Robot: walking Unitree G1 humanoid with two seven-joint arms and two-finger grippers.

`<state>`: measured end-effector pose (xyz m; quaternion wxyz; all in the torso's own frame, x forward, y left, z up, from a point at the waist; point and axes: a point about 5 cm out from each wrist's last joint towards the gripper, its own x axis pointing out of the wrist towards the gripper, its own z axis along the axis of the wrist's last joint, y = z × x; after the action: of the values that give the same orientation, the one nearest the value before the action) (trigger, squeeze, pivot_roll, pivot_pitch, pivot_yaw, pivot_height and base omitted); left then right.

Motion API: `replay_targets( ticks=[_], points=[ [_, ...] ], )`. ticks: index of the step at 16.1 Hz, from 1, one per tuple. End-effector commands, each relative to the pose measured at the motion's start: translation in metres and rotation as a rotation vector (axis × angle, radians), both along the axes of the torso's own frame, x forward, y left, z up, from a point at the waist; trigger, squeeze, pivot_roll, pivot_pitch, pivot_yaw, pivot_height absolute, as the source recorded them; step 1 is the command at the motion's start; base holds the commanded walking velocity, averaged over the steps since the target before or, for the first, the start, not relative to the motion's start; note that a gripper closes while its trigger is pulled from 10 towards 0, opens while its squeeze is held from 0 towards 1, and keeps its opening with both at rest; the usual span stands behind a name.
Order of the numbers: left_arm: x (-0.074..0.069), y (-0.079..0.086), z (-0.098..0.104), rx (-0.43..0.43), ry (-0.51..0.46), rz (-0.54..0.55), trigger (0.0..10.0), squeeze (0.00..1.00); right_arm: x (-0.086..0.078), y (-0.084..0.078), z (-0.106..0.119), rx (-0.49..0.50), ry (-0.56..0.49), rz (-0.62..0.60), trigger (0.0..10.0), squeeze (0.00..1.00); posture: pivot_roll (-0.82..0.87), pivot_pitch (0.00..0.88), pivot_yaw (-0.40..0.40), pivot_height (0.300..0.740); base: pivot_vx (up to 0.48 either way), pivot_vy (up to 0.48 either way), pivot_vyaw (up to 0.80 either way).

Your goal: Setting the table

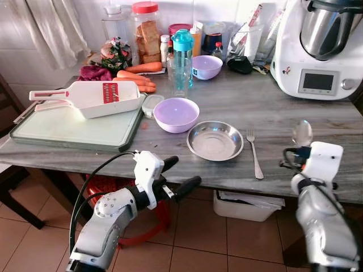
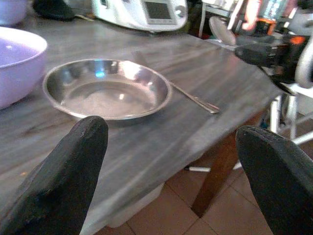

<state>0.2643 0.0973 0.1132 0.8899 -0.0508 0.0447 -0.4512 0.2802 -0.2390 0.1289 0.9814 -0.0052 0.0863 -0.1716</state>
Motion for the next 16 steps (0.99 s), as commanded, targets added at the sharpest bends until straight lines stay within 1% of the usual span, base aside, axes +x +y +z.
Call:
replay_targets(
  ticks=[1, 4, 5, 7, 8, 9, 12, 14, 16],
  points=[
    [-0.004, 0.001, 0.001, 0.021, -0.001, -0.035, 10.0, 0.00, 0.003, -0.006, -0.001, 0.017, 0.020, -0.018, 10.0, 0.00, -0.08, 0.046, 0.041, 0.740, 0.000, 0.000, 0.00],
    [-0.007, 0.006, 0.002, 0.042, -0.001, -0.044, 10.0, 0.00, 0.009, -0.016, -0.003, 0.032, 0.046, -0.029, 10.0, 0.00, -0.07, 0.061, 0.049, 0.740, 0.000, 0.000, 0.00],
    [-0.008, 0.007, 0.003, 0.044, 0.003, -0.045, 10.0, 0.00, 0.013, -0.017, -0.004, 0.049, 0.057, -0.019, 10.0, 0.00, -0.07, 0.065, 0.051, 0.740, 0.000, 0.000, 0.00],
    [-0.012, 0.007, 0.004, 0.049, 0.008, -0.058, 10.0, 0.00, 0.019, -0.018, -0.005, 0.055, 0.075, 0.002, 10.0, 0.00, -0.06, 0.080, 0.054, 0.740, 0.000, 0.000, 0.00],
    [-0.014, 0.006, 0.005, 0.047, 0.009, -0.065, 10.0, 0.00, 0.025, -0.018, -0.004, 0.059, 0.076, 0.014, 10.0, 0.00, -0.06, 0.089, 0.057, 0.740, 0.000, 0.000, 0.00],
    [-0.017, 0.006, 0.006, 0.049, 0.011, -0.076, 10.0, 0.00, 0.035, -0.016, -0.006, 0.085, 0.086, 0.048, 10.0, 0.00, -0.05, 0.104, 0.060, 0.740, 0.000, 0.000, 0.00],
    [-0.021, 0.007, 0.008, 0.058, 0.020, -0.092, 10.0, 0.00, 0.047, -0.009, -0.006, 0.082, 0.088, 0.092, 10.0, 0.00, -0.04, 0.120, 0.065, 0.740, 0.000, 0.000, 0.00],
    [-0.022, 0.008, 0.008, 0.063, 0.025, -0.096, 10.0, 0.00, 0.050, -0.006, -0.007, 0.090, 0.090, 0.111, 10.0, 0.00, -0.04, 0.125, 0.067, 0.740, 0.000, 0.000, 0.00],
    [-0.027, 0.007, 0.005, 0.075, 0.033, -0.104, 10.0, 0.00, 0.054, -0.003, -0.010, 0.091, 0.092, 0.148, 10.0, 0.00, -0.04, 0.127, 0.069, 0.740, 0.000, 0.000, 0.00]
  ],
)
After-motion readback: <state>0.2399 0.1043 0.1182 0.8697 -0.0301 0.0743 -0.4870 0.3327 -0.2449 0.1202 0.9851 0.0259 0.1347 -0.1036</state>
